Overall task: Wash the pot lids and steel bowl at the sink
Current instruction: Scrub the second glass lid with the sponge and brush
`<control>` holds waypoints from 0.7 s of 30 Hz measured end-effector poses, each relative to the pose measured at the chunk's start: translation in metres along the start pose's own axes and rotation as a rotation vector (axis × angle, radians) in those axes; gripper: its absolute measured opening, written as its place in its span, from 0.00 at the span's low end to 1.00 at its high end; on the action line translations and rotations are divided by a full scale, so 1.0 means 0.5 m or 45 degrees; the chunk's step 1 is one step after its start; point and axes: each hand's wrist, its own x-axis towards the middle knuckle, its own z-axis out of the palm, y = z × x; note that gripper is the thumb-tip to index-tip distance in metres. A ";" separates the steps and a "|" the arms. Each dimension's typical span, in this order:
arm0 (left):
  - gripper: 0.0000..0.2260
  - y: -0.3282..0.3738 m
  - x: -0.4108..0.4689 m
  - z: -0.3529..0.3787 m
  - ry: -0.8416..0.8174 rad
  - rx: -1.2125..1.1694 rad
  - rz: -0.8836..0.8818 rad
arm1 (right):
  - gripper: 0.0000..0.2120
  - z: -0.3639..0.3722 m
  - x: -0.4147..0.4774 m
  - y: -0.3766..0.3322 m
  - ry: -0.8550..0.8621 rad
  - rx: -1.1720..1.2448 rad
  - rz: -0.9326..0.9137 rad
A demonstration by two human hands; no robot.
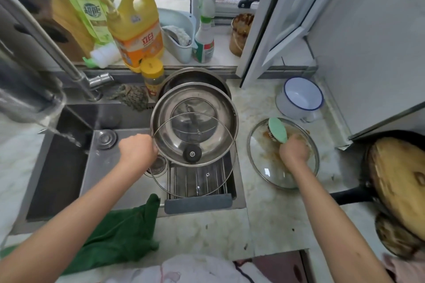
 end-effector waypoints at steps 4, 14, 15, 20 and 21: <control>0.13 -0.026 -0.047 -0.026 0.027 -0.109 0.022 | 0.20 -0.057 -0.002 -0.008 0.162 0.228 -0.059; 0.15 -0.094 -0.149 -0.093 -0.002 -1.403 0.364 | 0.18 -0.170 -0.203 -0.203 0.239 0.540 -0.618; 0.18 -0.106 -0.155 -0.094 -0.038 -1.538 0.376 | 0.18 -0.163 -0.232 -0.238 0.185 0.546 -0.667; 0.22 -0.229 -0.202 -0.058 -0.243 -2.218 0.157 | 0.18 -0.083 -0.401 -0.432 -0.129 0.575 -0.896; 0.21 -0.226 -0.205 -0.055 -0.277 -2.334 0.130 | 0.18 -0.079 -0.413 -0.440 -0.153 0.561 -0.889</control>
